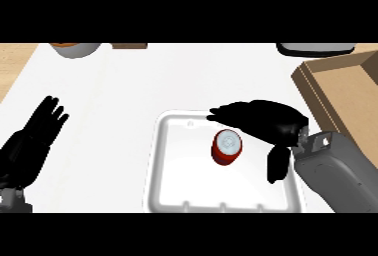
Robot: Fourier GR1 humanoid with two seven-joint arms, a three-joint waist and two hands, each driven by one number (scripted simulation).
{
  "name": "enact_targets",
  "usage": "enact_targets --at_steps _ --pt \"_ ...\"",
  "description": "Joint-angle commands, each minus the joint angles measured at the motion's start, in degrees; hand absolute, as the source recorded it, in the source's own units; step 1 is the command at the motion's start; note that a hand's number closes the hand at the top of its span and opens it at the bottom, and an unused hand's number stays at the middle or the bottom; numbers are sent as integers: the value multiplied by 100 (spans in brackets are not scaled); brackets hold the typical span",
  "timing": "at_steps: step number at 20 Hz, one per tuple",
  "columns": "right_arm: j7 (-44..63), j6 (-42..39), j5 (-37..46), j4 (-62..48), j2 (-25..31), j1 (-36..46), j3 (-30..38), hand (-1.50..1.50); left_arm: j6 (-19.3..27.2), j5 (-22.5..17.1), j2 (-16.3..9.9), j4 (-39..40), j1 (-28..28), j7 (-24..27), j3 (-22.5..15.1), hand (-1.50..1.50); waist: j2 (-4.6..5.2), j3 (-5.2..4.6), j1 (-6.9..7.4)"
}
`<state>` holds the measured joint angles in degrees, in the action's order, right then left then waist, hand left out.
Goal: Pick the can from the tray and place it in the cardboard box
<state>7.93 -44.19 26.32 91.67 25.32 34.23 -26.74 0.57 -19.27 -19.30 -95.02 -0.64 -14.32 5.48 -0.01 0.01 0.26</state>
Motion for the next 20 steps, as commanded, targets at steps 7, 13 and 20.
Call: enact_targets --at_steps 7,13,20 --pt "-197 32 1074 503 -468 -596 -124 -150 -191 148 121 8 -129 -109 204 0 -5 -1 -27" --pt "-210 -295 1450 151 -830 -332 60 -150 -295 345 265 0 93 35 253 0 -2 -1 -3" --pt "-74 -408 1916 -422 -1294 42 247 -150 -317 474 449 -311 241 -109 151 0 -1 -1 18"
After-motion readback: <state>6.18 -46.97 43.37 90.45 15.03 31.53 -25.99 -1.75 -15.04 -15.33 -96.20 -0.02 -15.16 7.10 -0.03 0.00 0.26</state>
